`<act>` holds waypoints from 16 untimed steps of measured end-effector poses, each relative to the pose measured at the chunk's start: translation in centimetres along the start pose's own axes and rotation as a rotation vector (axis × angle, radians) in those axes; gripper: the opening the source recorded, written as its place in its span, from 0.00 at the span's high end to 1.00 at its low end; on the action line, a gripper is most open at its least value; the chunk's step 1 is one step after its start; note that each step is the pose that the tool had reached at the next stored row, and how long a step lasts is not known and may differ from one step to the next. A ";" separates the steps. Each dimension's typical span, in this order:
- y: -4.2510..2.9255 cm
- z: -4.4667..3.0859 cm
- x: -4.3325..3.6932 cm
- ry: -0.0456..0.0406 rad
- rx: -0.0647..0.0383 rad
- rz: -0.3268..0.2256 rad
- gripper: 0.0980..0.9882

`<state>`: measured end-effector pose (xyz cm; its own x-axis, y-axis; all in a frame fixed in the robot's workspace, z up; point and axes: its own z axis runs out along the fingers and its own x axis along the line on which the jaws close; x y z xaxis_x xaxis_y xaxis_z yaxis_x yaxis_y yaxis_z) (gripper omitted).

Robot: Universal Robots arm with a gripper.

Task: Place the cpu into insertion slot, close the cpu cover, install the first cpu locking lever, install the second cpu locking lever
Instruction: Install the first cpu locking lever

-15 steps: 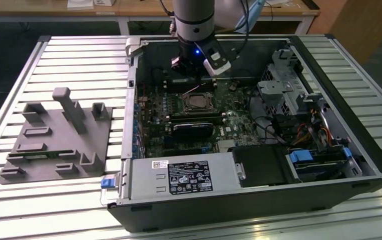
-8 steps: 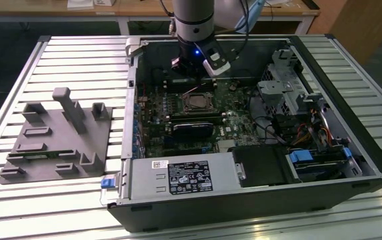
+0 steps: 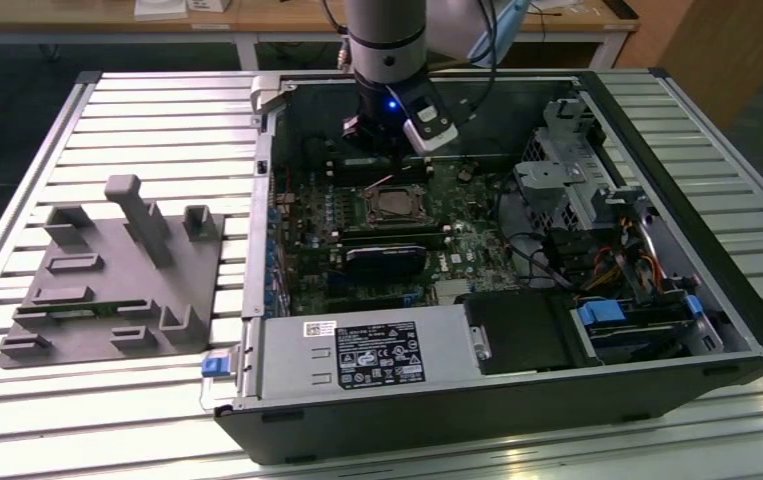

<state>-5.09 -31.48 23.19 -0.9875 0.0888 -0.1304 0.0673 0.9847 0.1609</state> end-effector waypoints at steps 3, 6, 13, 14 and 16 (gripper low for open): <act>0.21 0.13 0.04 -0.0019 0.005 0.009 0.99; 0.37 0.30 0.06 -0.0032 0.007 0.017 0.99; 0.60 0.44 0.09 -0.0040 0.008 0.021 0.99; 0.61 0.44 0.09 -0.0040 0.008 0.021 0.99; 0.61 0.45 0.10 -0.0041 0.008 0.021 0.99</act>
<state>-5.08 -30.80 22.84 -0.9852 0.1106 -0.1309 0.0898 0.9837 0.1555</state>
